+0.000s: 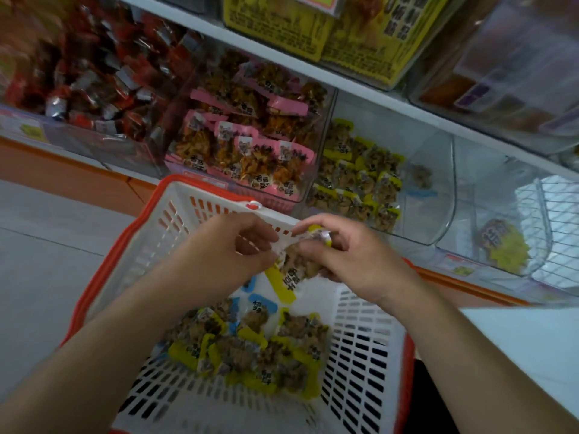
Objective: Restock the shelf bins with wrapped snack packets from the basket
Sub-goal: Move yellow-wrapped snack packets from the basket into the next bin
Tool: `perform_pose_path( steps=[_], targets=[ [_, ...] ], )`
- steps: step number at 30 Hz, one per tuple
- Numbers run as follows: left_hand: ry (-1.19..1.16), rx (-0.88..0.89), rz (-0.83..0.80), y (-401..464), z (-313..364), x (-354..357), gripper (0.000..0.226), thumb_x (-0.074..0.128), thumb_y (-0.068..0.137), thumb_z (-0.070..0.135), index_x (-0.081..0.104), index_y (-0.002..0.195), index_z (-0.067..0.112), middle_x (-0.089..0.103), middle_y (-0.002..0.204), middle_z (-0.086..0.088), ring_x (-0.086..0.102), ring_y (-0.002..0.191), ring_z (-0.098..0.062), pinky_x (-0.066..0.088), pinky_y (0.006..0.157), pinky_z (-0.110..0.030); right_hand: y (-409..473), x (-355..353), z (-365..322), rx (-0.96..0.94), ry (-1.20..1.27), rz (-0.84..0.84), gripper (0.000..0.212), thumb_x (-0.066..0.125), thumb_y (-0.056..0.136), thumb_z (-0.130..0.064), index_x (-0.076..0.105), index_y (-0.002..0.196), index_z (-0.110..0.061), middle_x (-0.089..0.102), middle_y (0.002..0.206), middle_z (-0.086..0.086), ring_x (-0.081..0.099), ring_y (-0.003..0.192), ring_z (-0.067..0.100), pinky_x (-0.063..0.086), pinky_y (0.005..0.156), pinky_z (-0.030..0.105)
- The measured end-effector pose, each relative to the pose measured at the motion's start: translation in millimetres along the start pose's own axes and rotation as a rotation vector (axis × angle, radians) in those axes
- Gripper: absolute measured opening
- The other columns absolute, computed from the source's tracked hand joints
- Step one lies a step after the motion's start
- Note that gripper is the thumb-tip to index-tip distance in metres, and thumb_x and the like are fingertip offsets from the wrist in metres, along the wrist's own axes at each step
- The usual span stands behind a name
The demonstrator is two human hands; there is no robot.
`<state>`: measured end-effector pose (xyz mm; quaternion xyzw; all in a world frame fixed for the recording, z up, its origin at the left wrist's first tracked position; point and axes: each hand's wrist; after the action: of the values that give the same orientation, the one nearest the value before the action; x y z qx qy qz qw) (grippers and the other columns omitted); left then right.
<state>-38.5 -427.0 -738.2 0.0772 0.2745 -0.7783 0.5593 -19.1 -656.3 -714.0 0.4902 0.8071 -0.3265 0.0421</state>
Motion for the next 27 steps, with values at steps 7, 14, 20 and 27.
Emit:
perform_pose_path(
  steps=[7,14,20,27],
  targets=[
    [-0.370,-0.043,0.039,3.5,20.3,17.8,0.007,0.078,0.091,0.020,0.077,0.084,0.022,0.075,0.074,-0.011,0.073,0.069,-0.033,0.062,0.072,-0.057,17.5,-20.7,5.5,-0.052,0.327,0.119,0.032,0.070,0.088,-0.054,0.075,0.110,-0.031,0.077,0.094,-0.005,0.072,0.093,0.011,0.059,0.085,0.042],
    [-0.210,-0.028,0.233,18.7,27.0,39.0,0.015,0.074,0.092,0.036,0.072,0.107,0.039,0.073,0.100,0.022,0.069,0.091,0.002,0.054,0.079,-0.025,26.2,-27.7,27.9,0.003,0.418,0.265,0.022,0.081,0.093,-0.008,0.071,0.110,-0.018,0.081,0.094,0.002,0.074,0.081,0.030,0.060,0.071,0.039],
    [0.403,0.102,0.235,26.5,1.5,38.3,0.086,0.071,0.094,0.029,0.020,0.161,0.045,0.014,0.164,0.026,0.024,0.153,-0.010,0.036,0.121,-0.044,73.4,-73.3,55.1,0.090,0.285,0.646,0.050,0.087,0.086,-0.034,0.062,0.126,-0.016,0.079,0.105,-0.003,0.075,0.093,0.020,0.062,0.087,0.047],
    [0.542,0.077,0.203,31.5,-12.2,42.8,0.106,0.072,0.091,0.037,-0.005,0.164,0.039,-0.008,0.167,0.024,0.001,0.156,-0.008,0.007,0.125,-0.033,166.5,-138.6,50.4,0.154,0.054,0.825,0.041,0.077,0.098,-0.025,0.062,0.134,-0.011,0.067,0.121,0.005,0.064,0.105,0.025,0.037,0.062,0.021]
  ],
)
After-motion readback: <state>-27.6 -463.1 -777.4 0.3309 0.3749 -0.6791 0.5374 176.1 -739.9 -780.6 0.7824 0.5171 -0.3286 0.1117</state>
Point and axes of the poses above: each hand's wrist, its own y-axis towards the middle knuckle, its own x-axis out of the palm, z = x × y
